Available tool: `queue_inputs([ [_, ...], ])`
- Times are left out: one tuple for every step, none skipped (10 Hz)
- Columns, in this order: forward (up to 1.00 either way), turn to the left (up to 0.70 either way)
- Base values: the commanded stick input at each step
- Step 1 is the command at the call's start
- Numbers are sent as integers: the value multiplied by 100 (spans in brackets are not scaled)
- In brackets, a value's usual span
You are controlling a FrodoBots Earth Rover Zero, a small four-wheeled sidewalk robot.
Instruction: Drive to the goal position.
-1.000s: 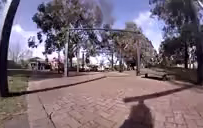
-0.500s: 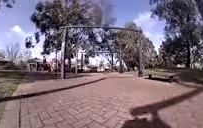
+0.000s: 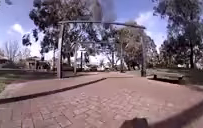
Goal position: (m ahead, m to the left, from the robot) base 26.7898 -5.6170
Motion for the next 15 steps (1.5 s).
queue_inputs([
  [100, 0],
  [100, 0],
  [100, 0],
  [100, 0],
  [100, 0],
  [100, 0],
  [100, 0],
  [100, 0],
  [100, 0],
  [100, 0],
  [100, 0],
  [100, 0],
  [100, 0],
  [100, 0],
  [100, 0],
])
